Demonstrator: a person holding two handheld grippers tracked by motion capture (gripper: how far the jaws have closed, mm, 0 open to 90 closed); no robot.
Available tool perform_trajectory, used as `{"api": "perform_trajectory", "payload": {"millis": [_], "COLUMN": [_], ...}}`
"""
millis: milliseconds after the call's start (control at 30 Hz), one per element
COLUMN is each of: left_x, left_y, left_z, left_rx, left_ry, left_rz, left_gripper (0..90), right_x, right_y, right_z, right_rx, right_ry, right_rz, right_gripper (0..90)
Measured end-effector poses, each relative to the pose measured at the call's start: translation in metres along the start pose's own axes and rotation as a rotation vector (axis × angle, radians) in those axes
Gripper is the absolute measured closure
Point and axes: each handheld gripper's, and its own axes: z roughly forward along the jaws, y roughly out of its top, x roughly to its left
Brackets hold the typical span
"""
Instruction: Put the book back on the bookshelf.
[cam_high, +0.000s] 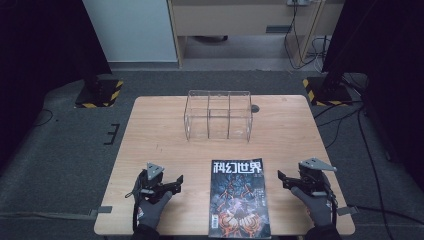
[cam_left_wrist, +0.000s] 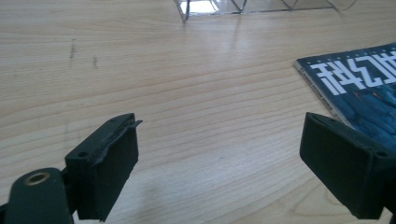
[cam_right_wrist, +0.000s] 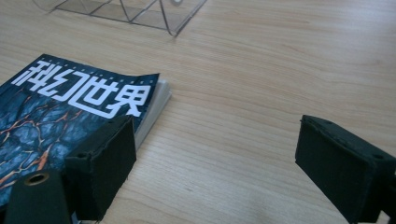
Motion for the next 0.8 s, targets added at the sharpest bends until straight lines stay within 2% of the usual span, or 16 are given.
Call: {"api": "perform_trajectory", "payload": {"millis": [33, 167, 333, 567, 800], "left_x": [-0.002, -0.013, -0.027, -0.041, -0.058], "left_y": [0.000, 0.002, 0.001, 0.000, -0.004], "left_z": [0.000, 0.003, 0.006, 0.010, 0.017], "left_rx": [-0.001, -0.004, 0.005, 0.006, 0.023], "left_ry": [-0.007, -0.037, -0.063, -0.102, -0.133], "left_rz": [0.002, 0.010, 0.039, 0.043, 0.069], "left_gripper": [10.9, 11.0, 11.1, 11.8, 12.1], "right_x": [0.002, 0.012, 0.018, 0.025, 0.032], "right_y": [0.001, 0.002, 0.004, 0.001, -0.005], "right_z": [0.000, -0.001, 0.000, 0.004, 0.010], "right_rx": [0.000, -0.005, 0.000, 0.016, 0.028], "right_ry": [0.002, -0.004, 0.015, 0.048, 0.067], "right_rz": [-0.015, -0.025, -0.021, -0.015, -0.022], "right_gripper": [12.5, 13.5, 13.5, 13.9, 15.1]}}
